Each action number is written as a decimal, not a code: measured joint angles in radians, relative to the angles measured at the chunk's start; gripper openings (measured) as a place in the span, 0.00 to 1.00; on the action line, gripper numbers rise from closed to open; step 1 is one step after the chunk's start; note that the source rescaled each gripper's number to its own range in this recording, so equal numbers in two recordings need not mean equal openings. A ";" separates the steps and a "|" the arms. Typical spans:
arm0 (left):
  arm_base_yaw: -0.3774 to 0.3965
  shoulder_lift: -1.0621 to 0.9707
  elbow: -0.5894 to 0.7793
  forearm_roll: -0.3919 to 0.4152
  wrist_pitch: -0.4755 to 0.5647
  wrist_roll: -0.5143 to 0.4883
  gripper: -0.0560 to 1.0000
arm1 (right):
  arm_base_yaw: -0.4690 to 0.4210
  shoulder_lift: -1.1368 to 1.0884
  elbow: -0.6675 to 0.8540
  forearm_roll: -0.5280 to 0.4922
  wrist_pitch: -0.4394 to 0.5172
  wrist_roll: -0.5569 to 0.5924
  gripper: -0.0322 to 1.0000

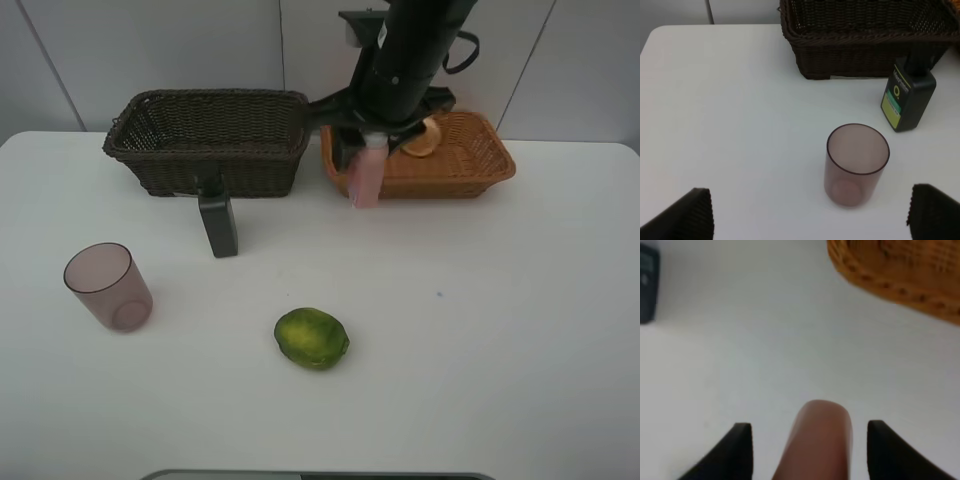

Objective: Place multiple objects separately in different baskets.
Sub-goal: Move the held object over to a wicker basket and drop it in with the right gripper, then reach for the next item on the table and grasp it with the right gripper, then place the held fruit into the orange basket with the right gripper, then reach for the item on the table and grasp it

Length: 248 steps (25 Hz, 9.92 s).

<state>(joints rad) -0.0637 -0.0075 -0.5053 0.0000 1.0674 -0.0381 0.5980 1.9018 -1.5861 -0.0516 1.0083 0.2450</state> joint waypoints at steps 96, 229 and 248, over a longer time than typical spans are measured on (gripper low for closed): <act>0.000 0.000 0.000 0.000 0.000 0.000 1.00 | 0.161 0.028 -0.020 0.011 0.126 -0.388 0.88; 0.000 0.000 0.000 0.000 0.000 0.000 1.00 | -0.339 0.241 -0.032 -0.101 -0.425 0.031 0.83; 0.000 0.000 0.000 0.000 0.000 0.000 1.00 | -0.146 0.049 -0.033 -0.105 -0.143 0.031 0.92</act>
<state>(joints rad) -0.0637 -0.0075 -0.5053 0.0000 1.0674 -0.0381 0.4518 1.9512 -1.6193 -0.1565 0.8658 0.2757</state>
